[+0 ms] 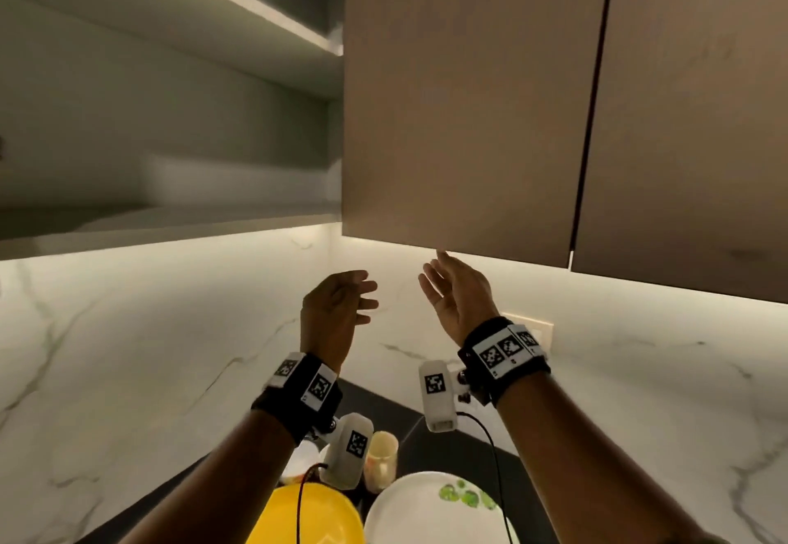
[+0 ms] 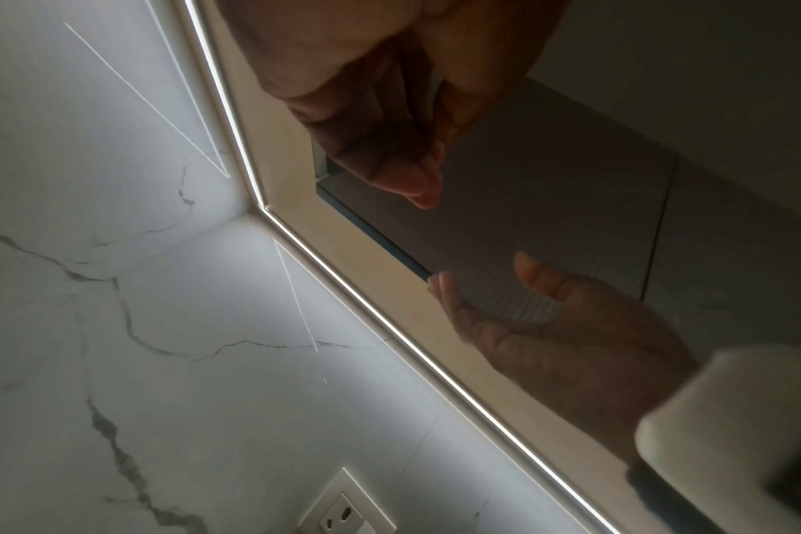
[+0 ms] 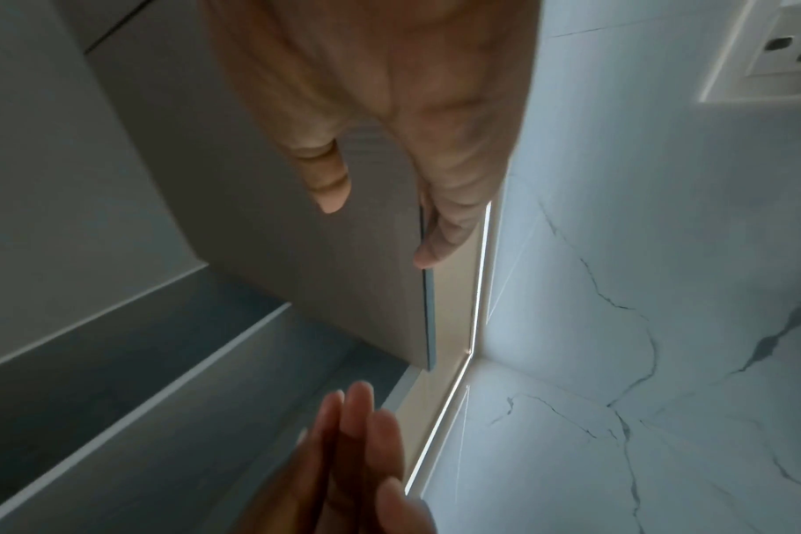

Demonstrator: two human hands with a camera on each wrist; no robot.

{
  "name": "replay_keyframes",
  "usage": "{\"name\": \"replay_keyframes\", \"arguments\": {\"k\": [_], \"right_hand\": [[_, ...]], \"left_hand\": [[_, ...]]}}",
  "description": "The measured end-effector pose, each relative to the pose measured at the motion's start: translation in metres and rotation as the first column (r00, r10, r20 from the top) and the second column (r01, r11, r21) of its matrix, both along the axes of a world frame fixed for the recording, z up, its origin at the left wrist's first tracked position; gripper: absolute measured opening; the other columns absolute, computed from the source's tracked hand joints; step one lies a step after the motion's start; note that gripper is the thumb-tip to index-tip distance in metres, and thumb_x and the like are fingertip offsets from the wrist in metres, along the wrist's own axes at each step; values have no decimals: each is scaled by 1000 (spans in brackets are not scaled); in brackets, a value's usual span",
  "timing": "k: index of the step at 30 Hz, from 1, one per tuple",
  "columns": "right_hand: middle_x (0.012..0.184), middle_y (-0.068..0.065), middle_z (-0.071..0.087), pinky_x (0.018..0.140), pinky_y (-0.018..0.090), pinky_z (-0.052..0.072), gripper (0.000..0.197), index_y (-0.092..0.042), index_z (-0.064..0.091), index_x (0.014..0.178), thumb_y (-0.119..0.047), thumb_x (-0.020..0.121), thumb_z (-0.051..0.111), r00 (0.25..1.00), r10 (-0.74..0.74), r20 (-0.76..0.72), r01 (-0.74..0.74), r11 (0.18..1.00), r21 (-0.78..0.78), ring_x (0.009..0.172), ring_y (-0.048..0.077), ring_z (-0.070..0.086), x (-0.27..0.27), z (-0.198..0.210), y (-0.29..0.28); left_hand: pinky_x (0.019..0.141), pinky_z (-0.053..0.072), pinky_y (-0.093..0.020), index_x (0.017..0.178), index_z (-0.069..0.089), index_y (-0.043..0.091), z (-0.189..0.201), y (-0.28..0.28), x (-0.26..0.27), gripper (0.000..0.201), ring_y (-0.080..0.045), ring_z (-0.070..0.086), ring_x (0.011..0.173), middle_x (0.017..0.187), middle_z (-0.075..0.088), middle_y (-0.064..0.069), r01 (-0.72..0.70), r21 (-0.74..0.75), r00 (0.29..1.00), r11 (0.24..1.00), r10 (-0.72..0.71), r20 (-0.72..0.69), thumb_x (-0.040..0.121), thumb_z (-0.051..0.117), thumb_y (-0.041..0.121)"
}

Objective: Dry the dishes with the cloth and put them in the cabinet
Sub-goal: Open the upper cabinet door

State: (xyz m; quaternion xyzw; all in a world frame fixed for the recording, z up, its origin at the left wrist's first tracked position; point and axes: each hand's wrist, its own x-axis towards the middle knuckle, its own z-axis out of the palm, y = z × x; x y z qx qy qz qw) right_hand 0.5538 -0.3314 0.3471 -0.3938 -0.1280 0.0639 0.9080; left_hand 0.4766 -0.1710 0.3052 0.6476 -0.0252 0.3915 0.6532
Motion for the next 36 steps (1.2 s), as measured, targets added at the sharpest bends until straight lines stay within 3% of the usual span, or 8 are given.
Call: {"name": "replay_keyframes", "arguments": {"k": [6, 16, 21, 24, 29, 31, 34, 36], "right_hand": [[133, 2, 61, 111, 41, 43, 20, -21, 64, 115, -10, 98, 64, 999, -19, -28, 25, 974, 224, 131, 16, 52, 30, 15, 7], [133, 13, 66, 106, 40, 51, 37, -5, 57, 137, -20, 103, 58, 994, -79, -76, 99, 944, 316, 124, 24, 63, 25, 6, 19], [128, 13, 70, 100, 40, 54, 37, -5, 57, 135, -22, 103, 58, 999, -36, -23, 41, 953, 300, 120, 26, 66, 3, -1, 15], [124, 13, 71, 95, 38, 57, 39, -4, 56, 136, -24, 103, 57, 1000, 0, -7, 2, 954, 301, 117, 27, 69, -14, -6, 10], [112, 22, 74, 78, 32, 62, 58, 7, 65, 122, -46, 106, 45, 986, 169, -2, -168, 980, -104, 101, 34, 74, -75, -3, -15], [100, 16, 78, 67, 30, 61, 52, 2, 70, 109, -45, 106, 46, 975, 53, 215, 25, 940, -341, 87, 31, 77, -103, -1, -17], [109, 3, 74, 79, 27, 57, 24, -8, 69, 113, -26, 98, 67, 553, -234, 800, 621, 755, -209, 97, 16, 72, -129, 7, -18], [148, 5, 50, 109, 28, 43, 59, -11, 54, 141, -27, 88, 76, 157, -49, 986, 803, 587, -99, 137, 18, 48, -133, 15, -21]], "left_hand": [[65, 59, -24, 120, 68, 11, 1, 14, 16, 22, -18, 76, 84, 105, 78, 0, 28, 41, 1000, 999, -29, 11, 105, 52, 12], [76, 63, -31, 121, 65, 18, -3, 42, 12, 21, -13, 75, 90, 109, 75, 6, -149, 149, 986, 977, 137, 91, 101, 59, 14], [92, 49, -18, 147, 41, 18, 12, 40, 0, 66, -12, 59, 122, 147, 52, 4, -286, 115, 958, 951, 287, 5, 92, 71, 40], [108, 48, -40, 157, 23, 20, 23, 43, -13, 94, -19, 48, 137, 162, 32, -4, -177, -152, 984, 972, 172, -46, 85, 75, 52], [103, 53, -43, 155, 28, 16, 35, 41, -45, 83, -17, 62, 124, 145, 55, -6, 60, -418, 984, 906, 16, 175, 90, 74, 41], [98, 57, -42, 143, 46, 9, 37, 35, -57, 56, -23, 68, 118, 129, 68, -7, 76, -418, 963, 905, 43, 268, 97, 69, 31], [92, 59, -42, 129, 60, 8, 33, 21, -80, 31, -29, 68, 117, 120, 71, -5, 2, -375, 922, 927, 144, 360, 101, 63, 21], [93, 59, -48, 125, 63, 11, 26, 4, -102, 32, -27, 68, 116, 120, 71, -5, -23, -321, 889, 947, 166, 426, 98, 67, 27]]}}
